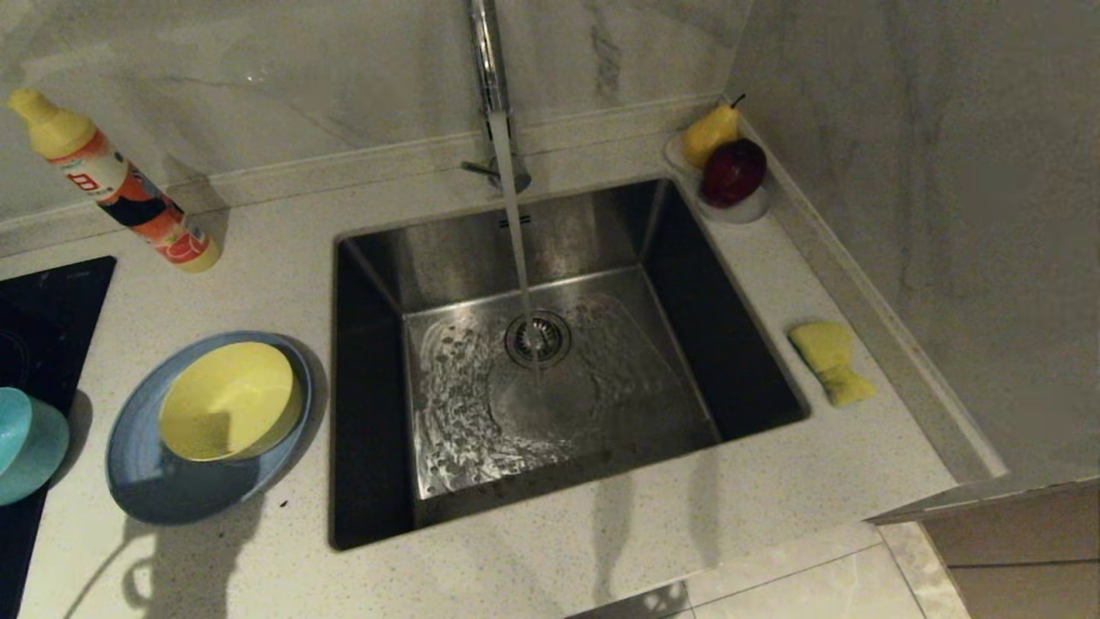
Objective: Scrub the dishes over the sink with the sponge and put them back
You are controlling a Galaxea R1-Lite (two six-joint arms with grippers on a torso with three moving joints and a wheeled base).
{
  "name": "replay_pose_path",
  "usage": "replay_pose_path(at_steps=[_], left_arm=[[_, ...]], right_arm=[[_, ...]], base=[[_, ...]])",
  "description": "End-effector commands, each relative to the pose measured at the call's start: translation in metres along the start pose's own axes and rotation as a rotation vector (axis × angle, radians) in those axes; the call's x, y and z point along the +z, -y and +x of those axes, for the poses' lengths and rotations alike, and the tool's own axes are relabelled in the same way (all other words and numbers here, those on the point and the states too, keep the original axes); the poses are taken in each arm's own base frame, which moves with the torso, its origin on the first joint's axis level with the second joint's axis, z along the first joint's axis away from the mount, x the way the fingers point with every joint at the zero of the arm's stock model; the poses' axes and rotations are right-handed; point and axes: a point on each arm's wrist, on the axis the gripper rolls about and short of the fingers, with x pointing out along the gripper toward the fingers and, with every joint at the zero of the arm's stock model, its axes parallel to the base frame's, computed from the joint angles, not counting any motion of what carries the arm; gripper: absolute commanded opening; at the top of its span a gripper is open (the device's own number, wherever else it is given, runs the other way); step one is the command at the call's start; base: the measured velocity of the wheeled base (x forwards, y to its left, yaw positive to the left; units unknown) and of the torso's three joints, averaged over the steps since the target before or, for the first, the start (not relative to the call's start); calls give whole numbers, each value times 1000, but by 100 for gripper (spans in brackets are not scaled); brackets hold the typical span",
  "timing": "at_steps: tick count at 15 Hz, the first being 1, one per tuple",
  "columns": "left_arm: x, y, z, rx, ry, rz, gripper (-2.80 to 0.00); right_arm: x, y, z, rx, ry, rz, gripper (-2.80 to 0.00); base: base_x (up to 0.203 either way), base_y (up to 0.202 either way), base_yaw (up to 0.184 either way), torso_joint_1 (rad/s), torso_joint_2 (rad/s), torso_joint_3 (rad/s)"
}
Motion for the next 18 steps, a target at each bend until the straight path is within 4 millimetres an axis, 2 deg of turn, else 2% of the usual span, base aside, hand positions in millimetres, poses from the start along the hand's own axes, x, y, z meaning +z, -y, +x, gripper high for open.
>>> replay_pose_path(at_steps=[1,7,11,12,14,16,18], left_arm=[[-27,-7,-18,23,12,15,-280],[-65,-11,-32,58,8,21,-280],[-65,-11,-31,68,34,19,-280],[-64,-10,-31,40,36,19,-280],[-71,-6,-32,-161,-15,28,-280],[-80,-7,-42,-254,-31,33,-280],[-100,-10,-54,-301,-47,40,-280]], right_arm=[[0,0,0,1,2,0,-280],[0,0,0,1,2,0,-280],[0,0,0,1,3,0,-280],[0,0,0,1,2,0,-280],[0,0,0,1,2,0,-280],[0,0,0,1,2,0,-280],[0,0,0,1,0,0,-280]], base=[[0,0,0,0,0,0],[0,0,0,0,0,0],[0,0,0,0,0,0],[0,0,0,0,0,0],[0,0,0,0,0,0],[0,0,0,0,0,0],[0,0,0,0,0,0]])
